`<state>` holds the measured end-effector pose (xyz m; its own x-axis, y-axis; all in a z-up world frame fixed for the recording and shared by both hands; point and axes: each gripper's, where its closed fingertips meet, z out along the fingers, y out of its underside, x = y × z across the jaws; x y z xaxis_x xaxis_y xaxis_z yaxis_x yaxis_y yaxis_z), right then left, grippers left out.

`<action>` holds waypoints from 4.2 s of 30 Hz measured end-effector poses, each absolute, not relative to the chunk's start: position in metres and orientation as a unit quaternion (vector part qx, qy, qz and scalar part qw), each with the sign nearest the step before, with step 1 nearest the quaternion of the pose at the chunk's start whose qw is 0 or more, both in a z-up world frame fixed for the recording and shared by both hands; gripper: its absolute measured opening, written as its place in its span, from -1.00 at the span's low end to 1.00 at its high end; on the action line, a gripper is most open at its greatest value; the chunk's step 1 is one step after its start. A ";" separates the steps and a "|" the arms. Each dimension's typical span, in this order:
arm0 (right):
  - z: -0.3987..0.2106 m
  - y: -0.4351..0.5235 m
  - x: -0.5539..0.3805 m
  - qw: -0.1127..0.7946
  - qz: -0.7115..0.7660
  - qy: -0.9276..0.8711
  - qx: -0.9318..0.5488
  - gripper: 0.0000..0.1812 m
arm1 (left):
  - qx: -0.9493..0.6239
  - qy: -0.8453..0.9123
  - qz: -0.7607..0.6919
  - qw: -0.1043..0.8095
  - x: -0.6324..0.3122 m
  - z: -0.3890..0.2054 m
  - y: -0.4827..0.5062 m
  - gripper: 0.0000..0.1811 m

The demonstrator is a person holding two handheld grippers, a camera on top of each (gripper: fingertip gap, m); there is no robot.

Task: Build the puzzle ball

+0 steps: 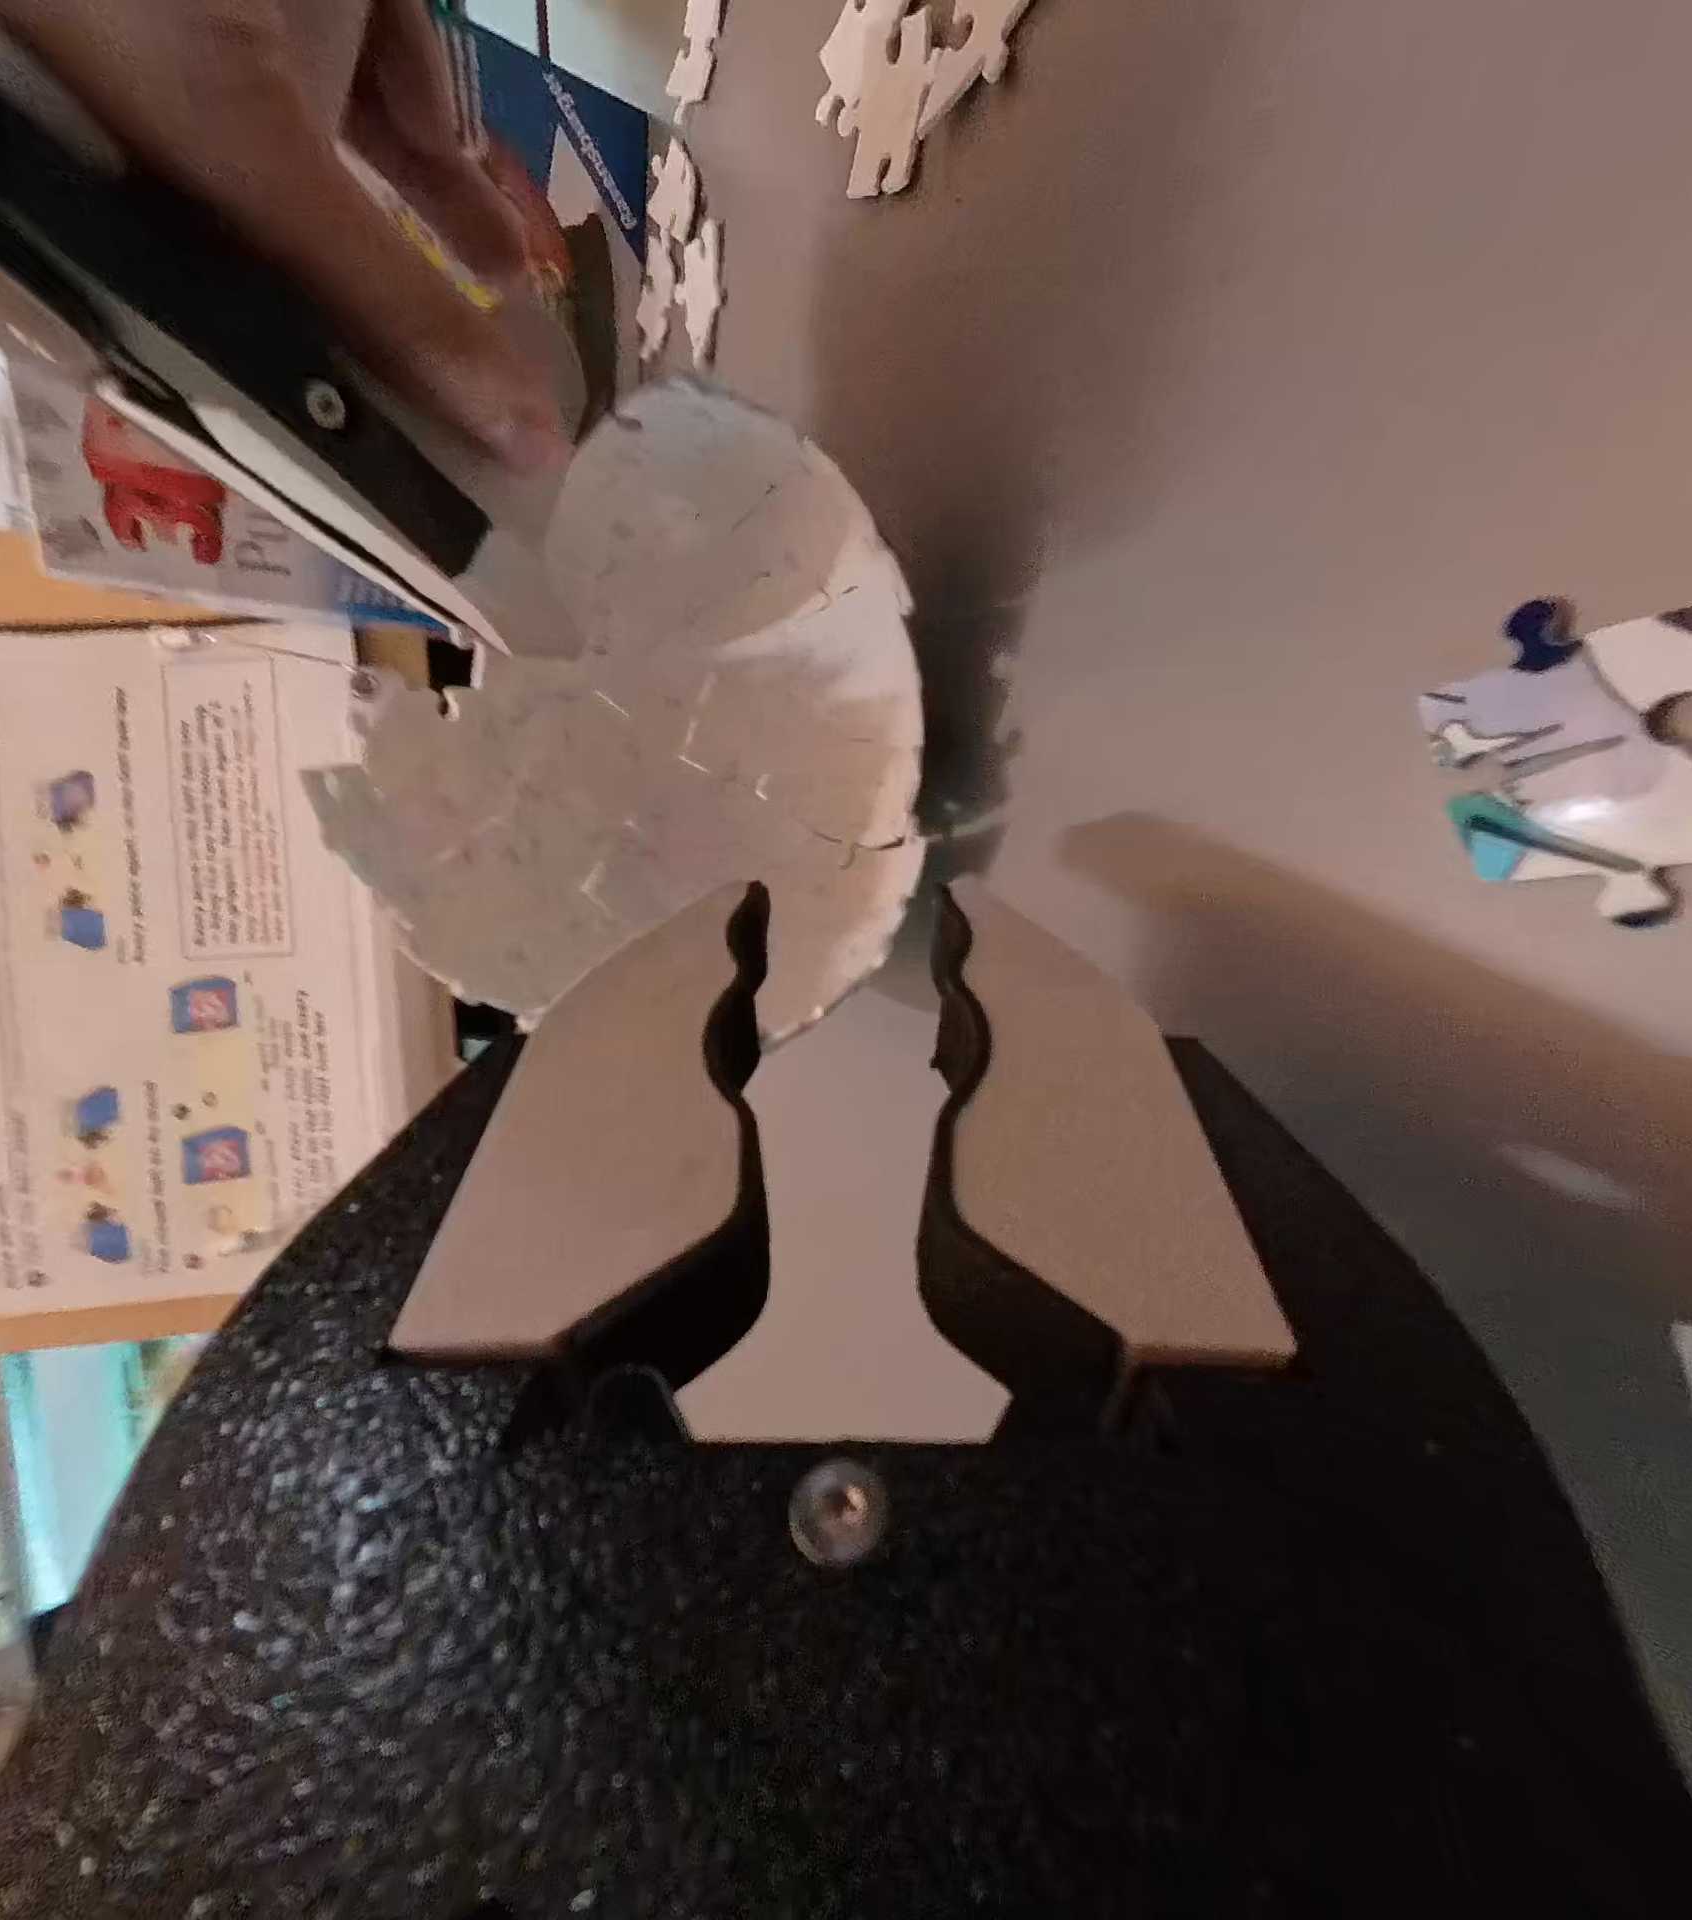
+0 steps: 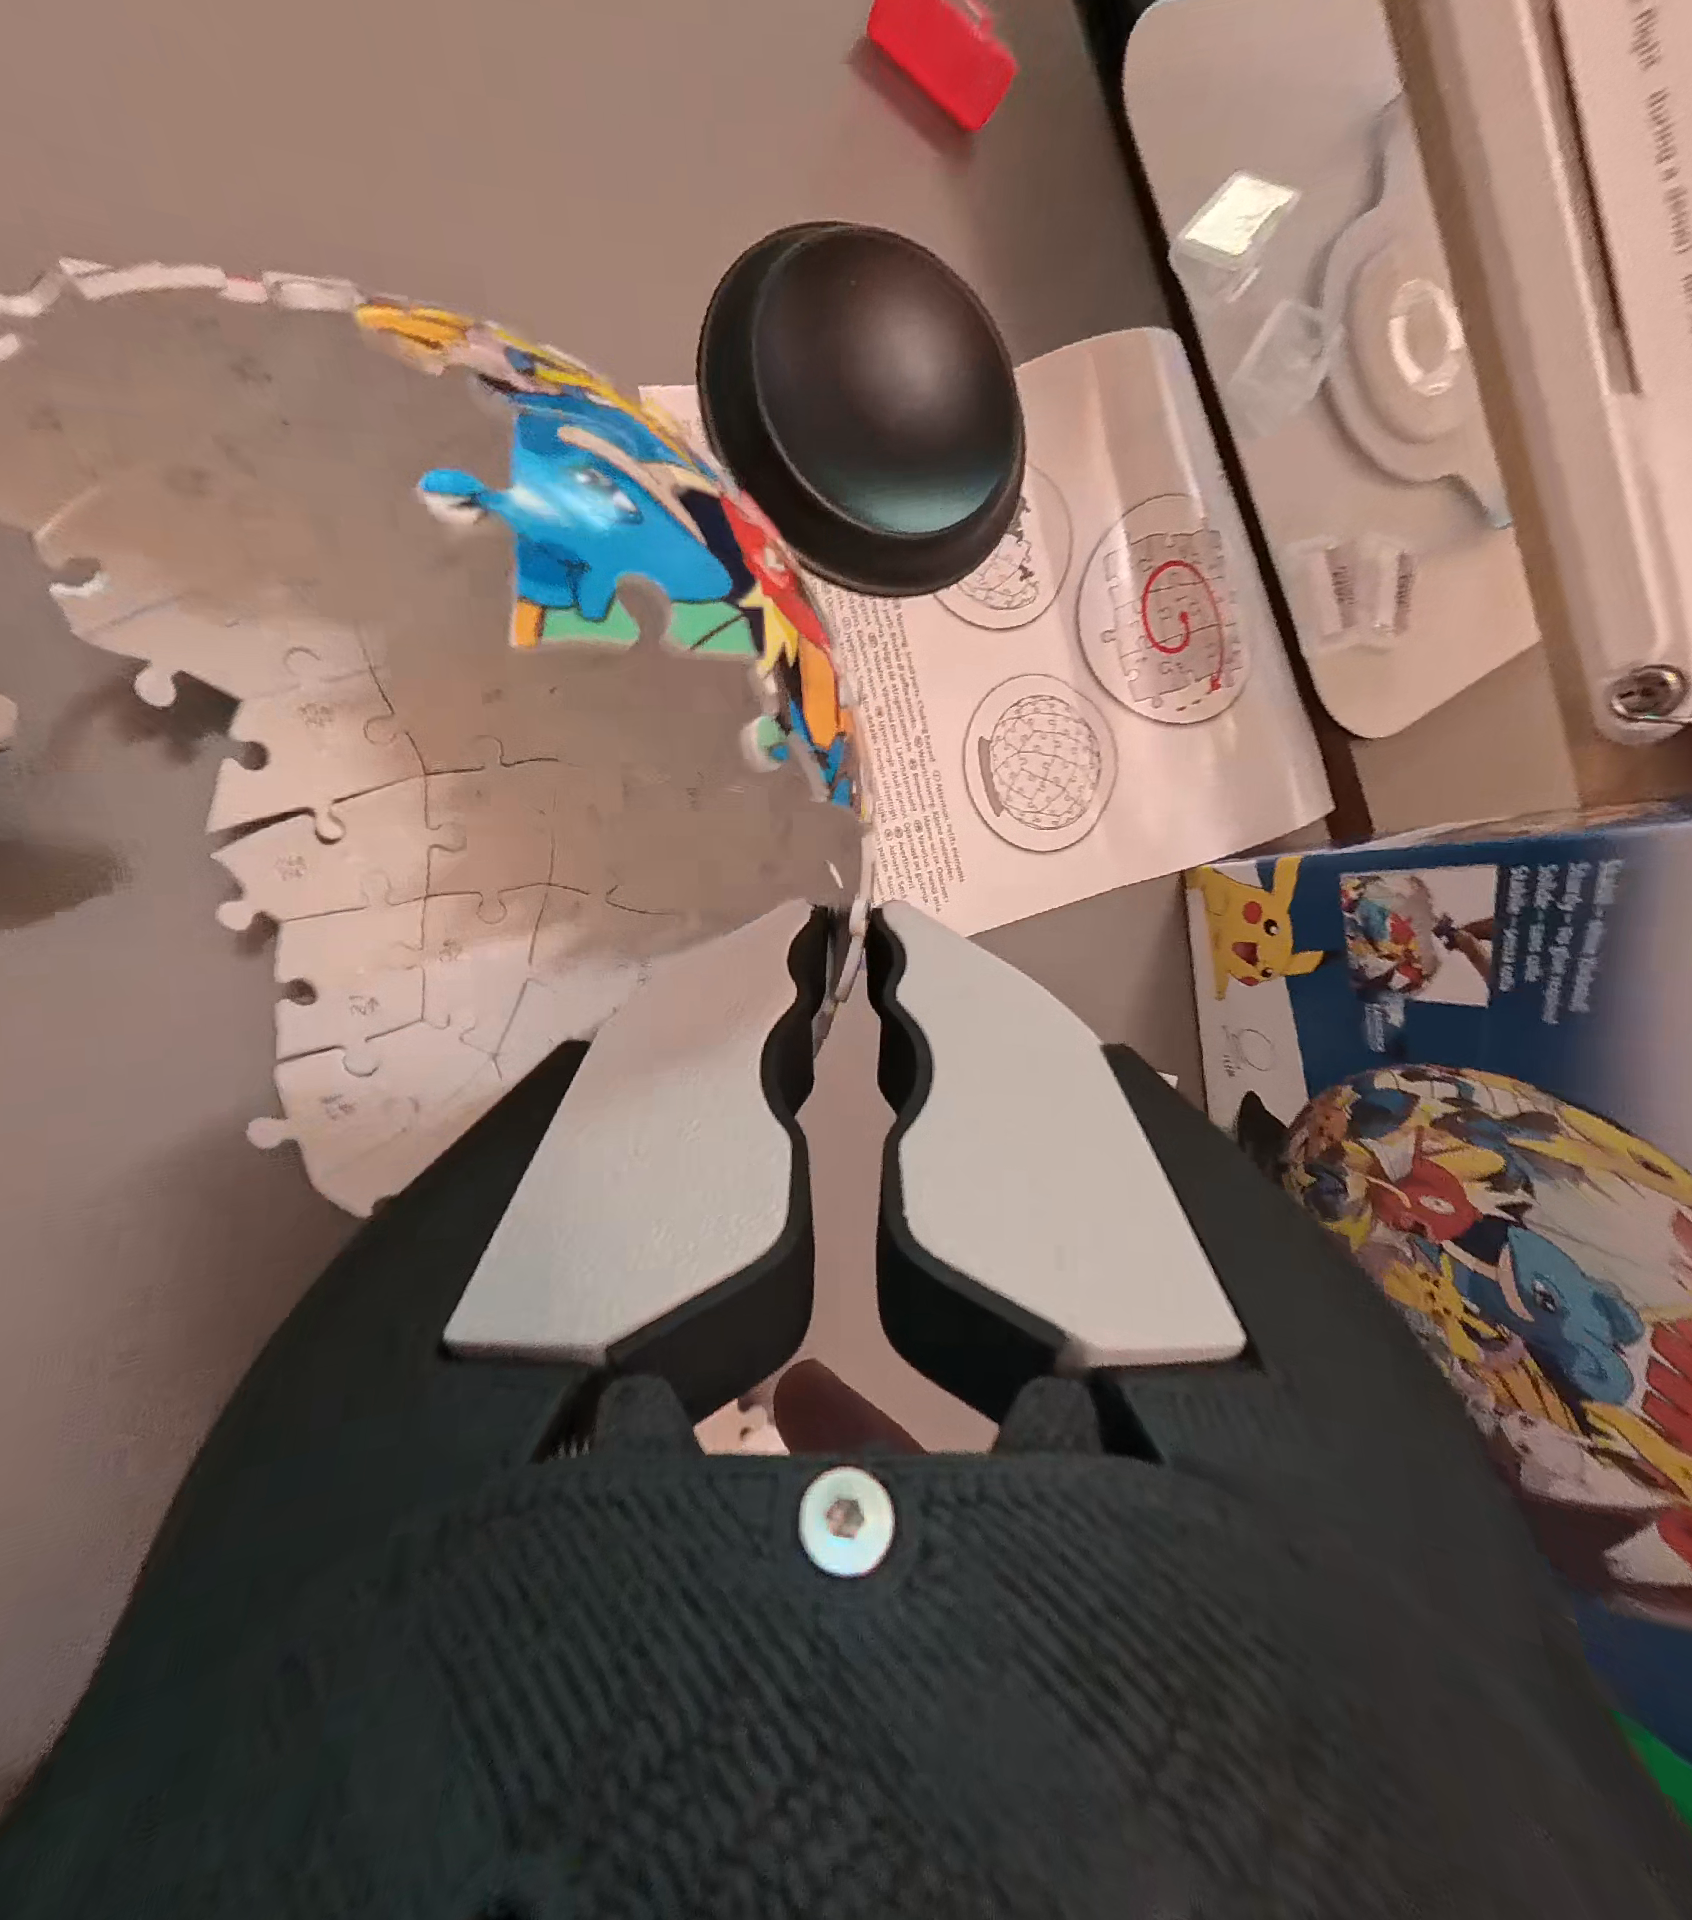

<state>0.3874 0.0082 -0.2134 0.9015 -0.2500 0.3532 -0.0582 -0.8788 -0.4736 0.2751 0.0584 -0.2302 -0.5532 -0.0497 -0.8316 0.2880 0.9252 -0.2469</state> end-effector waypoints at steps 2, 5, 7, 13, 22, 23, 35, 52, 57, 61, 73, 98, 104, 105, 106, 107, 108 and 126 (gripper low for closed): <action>-0.215 0.010 0.389 0.231 -0.186 0.076 -0.952 -0.92 | 0.090 0.855 -0.176 0.479 0.279 -0.224 0.057 -0.68; -0.217 0.013 0.391 0.240 -0.157 0.065 -0.956 -0.93 | 0.116 0.863 -0.177 0.459 0.276 -0.220 0.059 -0.65; -0.220 0.015 0.392 0.242 -0.133 0.060 -0.959 -0.93 | 0.139 0.873 -0.157 0.440 0.275 -0.224 0.063 -0.60; -0.228 0.019 0.390 0.229 -0.061 0.034 -0.971 -0.91 | 0.211 0.868 -0.082 0.443 0.285 -0.228 0.066 -0.63; -0.233 0.034 0.374 0.202 0.019 -0.030 -0.979 -0.91 | 0.248 0.915 -0.024 0.318 0.274 -0.229 0.072 -0.72; -0.233 0.035 0.372 0.197 0.024 -0.037 -0.979 -0.91 | 0.253 0.919 -0.015 0.304 0.274 -0.230 0.074 -0.72; -0.222 0.049 0.370 0.239 0.054 -0.072 -0.967 -0.59 | 0.262 0.954 -0.037 0.142 0.261 -0.233 0.078 -0.95; -0.158 0.010 0.305 0.381 -0.028 -0.226 -0.896 -0.30 | 0.264 0.958 -0.102 0.051 0.258 -0.218 0.083 -0.93; -0.181 0.022 0.294 0.378 -0.094 -0.278 -0.878 -0.51 | 0.261 0.958 -0.110 0.048 0.262 -0.217 0.081 -0.93; -0.194 0.030 0.291 0.377 -0.099 -0.300 -0.871 -0.79 | 0.255 0.959 -0.119 0.044 0.264 -0.217 0.081 -0.93; -0.204 0.036 0.273 0.383 -0.023 -0.296 -0.875 -0.60 | 0.253 0.959 -0.125 0.032 0.267 -0.215 0.081 -0.93; -0.209 0.049 0.284 0.356 -0.071 -0.310 -0.879 -0.87 | 0.223 0.964 -0.143 0.005 0.277 -0.214 0.080 -0.93; -0.209 0.051 0.281 0.366 -0.044 -0.306 -0.878 -0.91 | 0.211 0.965 -0.153 -0.009 0.281 -0.213 0.083 -0.93; -0.208 0.052 0.281 0.370 -0.042 -0.304 -0.877 -0.90 | 0.208 0.965 -0.160 -0.013 0.281 -0.213 0.083 -0.93; -0.207 0.053 0.282 0.377 -0.044 -0.300 -0.875 -0.87 | 0.204 0.965 -0.166 -0.016 0.281 -0.213 0.083 -0.93; -0.205 0.055 0.281 0.384 -0.039 -0.297 -0.873 -0.83 | 0.199 0.964 -0.172 -0.020 0.281 -0.212 0.083 -0.93; -0.204 0.055 0.280 0.388 -0.031 -0.295 -0.873 -0.83 | 0.196 0.964 -0.177 -0.024 0.282 -0.212 0.083 -0.93; -0.183 0.057 0.296 0.381 -0.044 -0.232 -0.894 -0.44 | 0.141 0.963 -0.224 -0.058 0.286 -0.211 0.086 -0.94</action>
